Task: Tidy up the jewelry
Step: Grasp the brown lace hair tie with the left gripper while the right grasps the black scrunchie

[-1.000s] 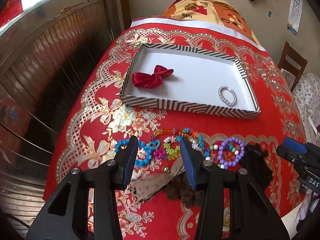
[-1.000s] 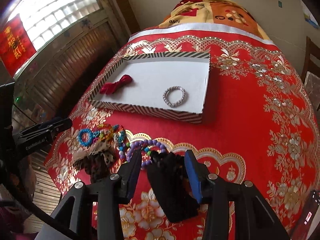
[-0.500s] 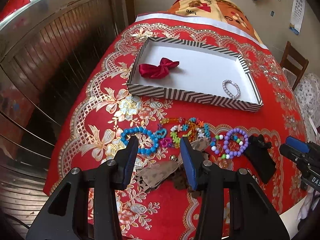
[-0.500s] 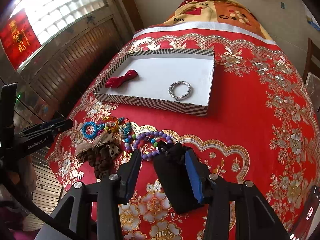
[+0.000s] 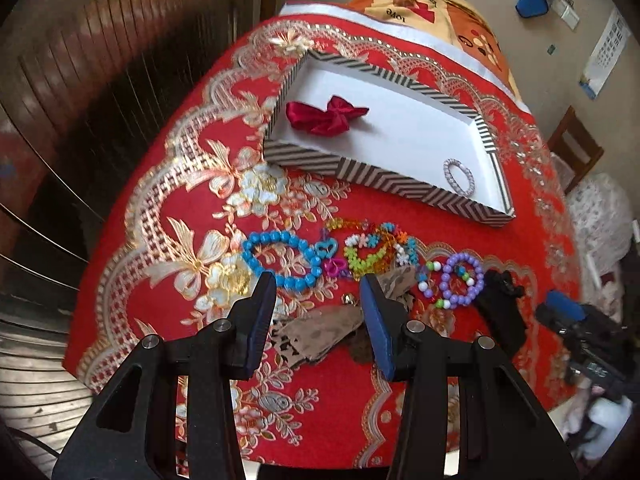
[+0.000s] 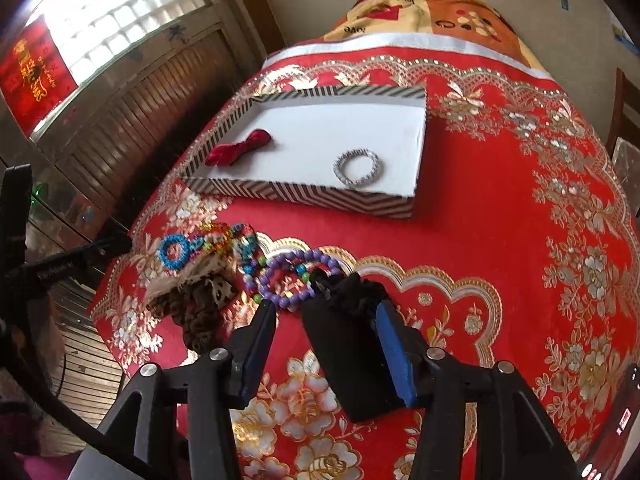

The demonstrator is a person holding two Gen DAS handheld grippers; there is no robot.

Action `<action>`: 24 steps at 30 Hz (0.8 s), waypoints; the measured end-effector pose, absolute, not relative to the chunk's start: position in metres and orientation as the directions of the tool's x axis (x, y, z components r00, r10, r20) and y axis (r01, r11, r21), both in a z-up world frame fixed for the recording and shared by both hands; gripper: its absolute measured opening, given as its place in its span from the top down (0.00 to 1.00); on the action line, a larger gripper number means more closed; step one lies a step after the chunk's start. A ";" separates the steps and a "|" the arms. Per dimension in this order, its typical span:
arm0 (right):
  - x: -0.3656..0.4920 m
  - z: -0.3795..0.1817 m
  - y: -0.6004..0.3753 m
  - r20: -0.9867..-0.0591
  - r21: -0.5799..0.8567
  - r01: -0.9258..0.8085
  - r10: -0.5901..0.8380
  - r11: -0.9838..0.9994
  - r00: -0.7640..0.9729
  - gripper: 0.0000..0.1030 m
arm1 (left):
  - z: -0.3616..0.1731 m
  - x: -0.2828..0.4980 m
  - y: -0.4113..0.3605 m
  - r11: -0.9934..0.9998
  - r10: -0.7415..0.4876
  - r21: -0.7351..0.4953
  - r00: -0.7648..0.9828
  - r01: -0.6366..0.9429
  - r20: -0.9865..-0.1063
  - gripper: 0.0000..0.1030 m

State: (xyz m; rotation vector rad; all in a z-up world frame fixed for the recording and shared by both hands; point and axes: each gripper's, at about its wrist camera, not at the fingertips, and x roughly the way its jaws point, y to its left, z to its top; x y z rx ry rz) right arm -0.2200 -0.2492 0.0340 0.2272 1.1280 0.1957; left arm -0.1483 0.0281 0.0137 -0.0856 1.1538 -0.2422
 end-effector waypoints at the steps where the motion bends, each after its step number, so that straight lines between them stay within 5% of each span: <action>1: -0.221 0.031 -0.250 -0.872 0.278 -0.037 0.269 0.960 0.410 0.50 | 0.013 -0.149 0.029 0.967 -0.246 -0.203 0.374 0.151 -0.894 0.55; 20: -0.222 -0.005 -0.249 -0.908 0.260 -0.038 0.258 0.965 0.331 0.50 | -0.041 -0.151 -0.021 0.926 -0.288 -0.212 0.220 0.314 -0.932 0.47; 23: -0.221 -0.010 -0.244 -0.909 0.261 -0.052 0.264 0.964 0.322 0.50 | -0.047 -0.148 -0.021 0.926 -0.296 -0.225 0.214 0.305 -0.931 0.57; 24: -0.221 -0.012 -0.243 -0.909 0.261 -0.055 0.264 0.964 0.322 0.50 | -0.047 -0.148 -0.021 0.926 -0.295 -0.223 0.214 0.306 -0.931 0.67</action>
